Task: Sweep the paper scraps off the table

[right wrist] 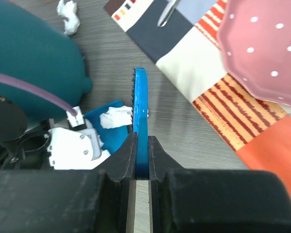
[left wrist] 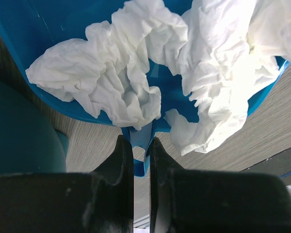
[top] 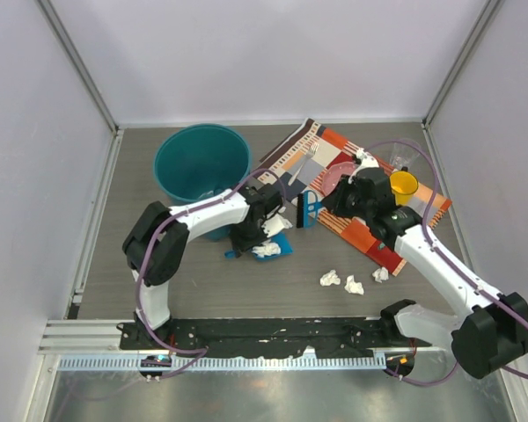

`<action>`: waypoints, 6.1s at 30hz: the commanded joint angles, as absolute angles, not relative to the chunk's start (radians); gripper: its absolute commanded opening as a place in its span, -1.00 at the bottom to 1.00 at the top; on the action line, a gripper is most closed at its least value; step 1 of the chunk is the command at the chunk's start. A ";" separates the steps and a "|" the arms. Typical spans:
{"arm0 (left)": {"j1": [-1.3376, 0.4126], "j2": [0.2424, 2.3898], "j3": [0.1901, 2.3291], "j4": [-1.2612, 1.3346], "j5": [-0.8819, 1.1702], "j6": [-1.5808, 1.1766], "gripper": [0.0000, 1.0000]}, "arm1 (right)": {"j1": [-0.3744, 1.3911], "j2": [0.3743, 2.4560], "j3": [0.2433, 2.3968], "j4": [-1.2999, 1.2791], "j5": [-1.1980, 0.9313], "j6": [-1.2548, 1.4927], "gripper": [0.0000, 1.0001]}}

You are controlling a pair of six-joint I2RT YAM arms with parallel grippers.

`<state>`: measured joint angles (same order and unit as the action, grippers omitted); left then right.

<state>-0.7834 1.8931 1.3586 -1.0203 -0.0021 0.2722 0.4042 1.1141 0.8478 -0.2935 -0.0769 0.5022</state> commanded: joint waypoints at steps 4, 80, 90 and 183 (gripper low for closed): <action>-0.776 1.907 1.385 -1.017 0.014 0.282 -1.00 | 0.397 1.186 0.874 -0.224 0.014 0.428 -0.99; -0.804 1.721 1.957 -1.331 0.184 0.221 -1.00 | 0.396 0.834 1.020 -0.647 0.403 0.402 -0.98; -0.805 1.714 2.040 -1.371 0.193 0.222 -1.00 | 0.396 0.818 1.014 -0.647 0.391 0.394 -0.99; -1.131 1.624 1.379 -1.194 0.104 0.362 -1.00 | 0.399 0.874 0.936 -1.261 0.338 -0.157 -0.99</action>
<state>-1.1168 1.5780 1.4086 -1.2594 0.0368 0.3691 0.3954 0.8753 0.9638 -1.2343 0.4721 -0.1734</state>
